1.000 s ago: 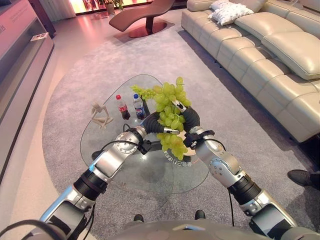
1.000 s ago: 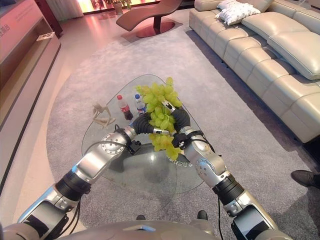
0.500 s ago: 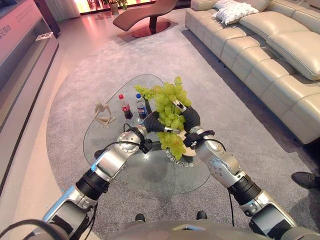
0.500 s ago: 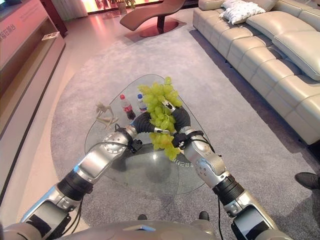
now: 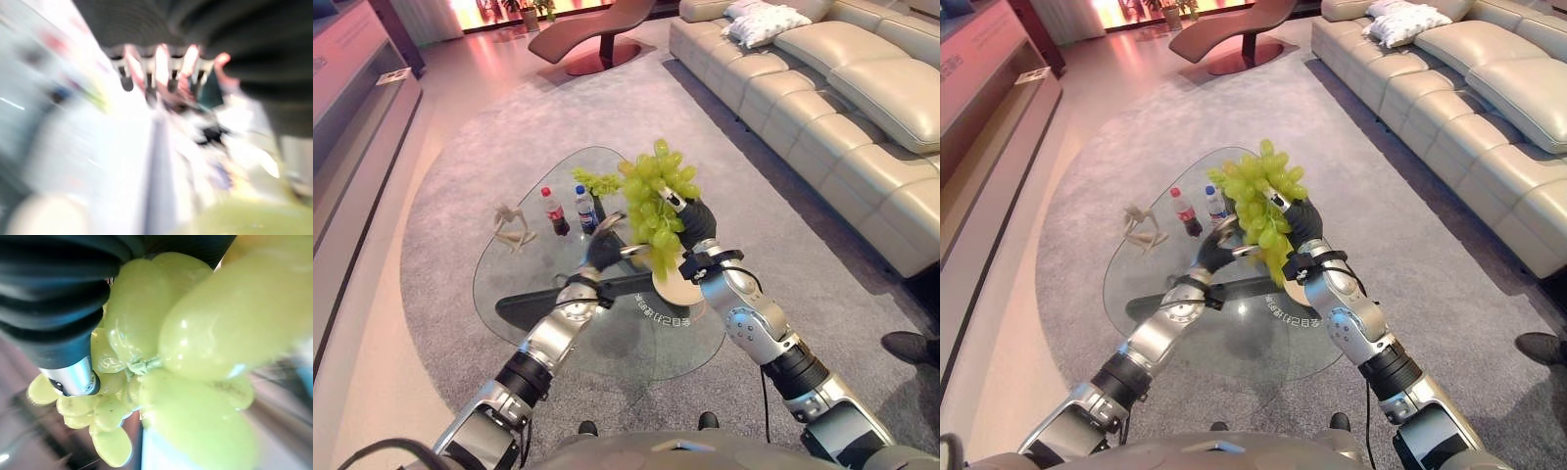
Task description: Pick up fruits into the plate
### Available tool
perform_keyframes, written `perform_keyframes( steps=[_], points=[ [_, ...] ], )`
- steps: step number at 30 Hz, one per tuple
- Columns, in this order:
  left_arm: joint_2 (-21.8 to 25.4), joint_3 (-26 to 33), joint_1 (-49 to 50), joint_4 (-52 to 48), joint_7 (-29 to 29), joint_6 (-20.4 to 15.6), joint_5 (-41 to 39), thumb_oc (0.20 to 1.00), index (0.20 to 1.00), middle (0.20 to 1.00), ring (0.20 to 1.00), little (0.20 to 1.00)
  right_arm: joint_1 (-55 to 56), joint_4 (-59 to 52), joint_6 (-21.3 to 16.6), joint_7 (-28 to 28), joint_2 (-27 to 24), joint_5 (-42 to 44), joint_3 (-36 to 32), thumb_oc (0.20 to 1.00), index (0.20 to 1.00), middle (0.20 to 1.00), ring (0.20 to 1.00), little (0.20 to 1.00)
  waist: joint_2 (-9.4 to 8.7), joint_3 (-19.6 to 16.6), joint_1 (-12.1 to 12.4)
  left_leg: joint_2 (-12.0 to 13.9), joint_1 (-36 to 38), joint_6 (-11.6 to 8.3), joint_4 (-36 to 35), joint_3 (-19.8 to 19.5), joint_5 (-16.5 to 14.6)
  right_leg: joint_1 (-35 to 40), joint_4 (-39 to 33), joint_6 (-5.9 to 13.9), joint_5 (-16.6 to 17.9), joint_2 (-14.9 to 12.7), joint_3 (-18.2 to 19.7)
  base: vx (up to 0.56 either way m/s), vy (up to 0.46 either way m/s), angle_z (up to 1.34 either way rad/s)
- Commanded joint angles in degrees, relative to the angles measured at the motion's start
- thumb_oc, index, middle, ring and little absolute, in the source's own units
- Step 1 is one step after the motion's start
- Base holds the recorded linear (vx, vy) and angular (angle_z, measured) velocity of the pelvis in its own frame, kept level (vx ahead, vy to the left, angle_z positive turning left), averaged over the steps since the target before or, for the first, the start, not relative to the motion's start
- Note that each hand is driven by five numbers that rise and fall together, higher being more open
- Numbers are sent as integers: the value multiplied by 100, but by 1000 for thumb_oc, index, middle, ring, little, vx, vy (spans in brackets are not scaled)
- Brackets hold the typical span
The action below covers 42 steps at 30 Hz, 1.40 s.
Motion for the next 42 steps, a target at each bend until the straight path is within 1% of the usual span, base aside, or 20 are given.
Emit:
perform_keyframes(
  steps=[1, 2, 3, 4, 5, 7, 12, 15, 20, 23, 26, 28, 29, 32, 35, 36, 38, 39, 42],
  points=[
    [454, 67, -238, 324, 245, -478, 105, 1000, 1000, 1000, 1000, 1000, -689, -936, -685, 247, 631, 134, -638, 200, 200, 200, 200, 200, -302, 65, 42, -108, 19, 189, 185, -135, -769, 254, 323, -63, -725, 109, -109, 36, 5, -1],
    [449, 82, -236, 337, 255, -552, 117, 758, 758, 758, 758, 758, -690, -923, -676, 261, 625, 156, -650, 200, 200, 200, 200, 200, -304, 58, 41, -108, 19, 188, 190, -137, -770, 260, 321, -66, -727, 109, -108, 32, 3, -1],
    [444, 98, -238, 345, 213, -635, 176, 200, 200, 200, 200, 200, -681, -906, -641, 290, 652, 150, -653, 200, 200, 200, 200, 200, -308, 51, 38, -107, 24, 185, 196, -136, -775, 265, 328, -63, -732, 109, -105, 32, 3, 0],
    [455, 82, -264, 336, 217, -726, 258, 200, 200, 200, 200, 200, -661, -892, -622, 335, 655, 147, -634, 200, 200, 200, 200, 200, -309, 45, 31, -102, 34, 181, 196, -125, -778, 267, 337, -60, -739, 106, -111, 0, 0, 0],
    [455, 82, -264, 336, 217, -726, 258, 200, 200, 200, 200, 200, -661, -892, -622, 335, 655, 147, -634, 200, 200, 200, 200, 200, -309, 45, 31, -102, 34, 181, 196, -125, -778, 267, 337, -60, -739, 106, -111, 0, 0, 0],
    [493, 4, -345, 230, 229, -837, 374, 200, 200, 200, 200, 200, -619, -868, -582, 417, 667, 140, -579, 200, 200, 200, 200, 200, -317, 41, 20, -98, 18, 181, 208, -119, -773, 253, 348, -57, -738, 101, -107, 0, 0, 0],
    [529, -8, -431, 28, 166, -964, 491, 200, 200, 200, 200, 200, -588, -820, -492, 550, 669, 115, -523, 200, 200, 200, 200, 200, -325, 47, 29, -93, -33, 187, 235, -122, -735, 209, 372, -66, -700, 91, -124, -13, -1, 0],
    [560, -17, -440, -122, 165, -979, 535, 200, 200, 200, 200, 200, -571, -829, -474, 544, 681, 64, -504, 200, 200, 200, 200, 200, -326, 49, 38, -90, -26, 185, 227, -128, -731, 219, 370, -64, -701, 86, -134, 0, 0, 0],
    [579, 40, -450, -253, 195, -858, 568, 200, 200, 200, 200, 200, -519, -785, -499, 454, 690, -143, -547, 200, 200, 200, 200, 200, -328, 37, 41, -84, -19, 180, 227, -124, -726, 236, 359, -61, -695, 83, -145, 0, 0, 0],
    [611, 81, -391, -253, 273, -800, 570, 200, 200, 200, 200, 200, -498, -719, -529, 275, 662, -370, -648, 200, 200, 200, 200, 200, -327, 44, 55, -79, -34, 179, 248, -126, -727, 230, 377, -61, -696, 75, -159, 11, 0, 0],
    [650, 174, -247, -192, 340, -680, 587, 200, 200, 200, 200, 200, -432, -575, -617, 16, 549, -573, -939, 200, 200, 200, 200, 200, -327, 84, 67, -96, -66, 189, 265, -148, -732, 210, 387, -60, -693, 74, -166, 25, -2, 1],
    [685, 214, -178, -160, 372, -633, 570, 200, 200, 200, 200, 200, -403, -490, -689, -56, 518, -669, -1067, 200, 200, 200, 200, 200, -323, 111, 79, -102, -100, 190, 274, -161, -728, 182, 397, -60, -689, 73, -179, 0, 0, 0],
    [716, 281, -86, -99, 420, -589, 552, 200, 200, 200, 200, 200, -370, -404, -738, -118, 441, -707, -1234, 200, 200, 200, 200, 200, -319, 152, 85, -114, -139, 196, 274, -172, -723, 149, 402, -62, -688, 73, -186, 0, 0, 0],
    [792, 417, 131, 32, 509, -616, 526, 200, 200, 200, 200, 200, -267, -289, -800, -178, 283, -744, -1506, 200, 200, 200, 200, 200, -307, 230, 98, -129, -216, 201, 282, -190, -712, 77, 417, -66, -685, 72, -201, -42, -3, 3],
    [842, 625, 462, 319, 641, -536, 386, 200, 200, 200, 200, 200, -108, -67, -873, -248, 40, -809, -1869, 200, 200, 200, 200, 200, -288, 396, 122, -157, -401, 205, 317, -227, -693, -77, 431, -71, -670, 62, -210, -86, 0, 6],
    [850, 654, 526, 418, 664, -544, 367, 200, 200, 200, 200, 200, -89, -1, -890, -264, -19, -834, -1936, 200, 200, 200, 200, 200, -280, 451, 124, -164, -423, 198, 313, -238, -731, -93, 429, -64, -711, 64, -212, -117, 3, 6],
    [870, 715, 596, 640, 695, -585, 341, 200, 200, 200, 200, 200, -121, 196, -938, -289, -151, -866, -2049, 200, 200, 200, 200, 200, -265, 603, 133, -184, -549, 202, 324, -265, -706, -215, 448, -74, -698, 63, -218, -170, 5, 7],
    [886, 749, 604, 832, 729, -622, 363, 200, 200, 200, 200, 200, -205, 393, -954, -346, -269, -884, -2104, 200, 200, 200, 200, 200, -254, 743, 134, -206, -654, 206, 328, -295, -678, -318, 462, -85, -683, 67, -213, -198, 7, 5],
    [816, 848, 589, 1289, 804, -673, 305, 200, 200, 200, 200, 200, -316, 768, -1007, -393, -390, -1009, -2133, 200, 200, 200, 200, 200, -236, 998, 138, -242, -834, 209, 334, -333, -616, -483, 492, -105, -654, 72, -219, -155, 8, 5]
  ],
)
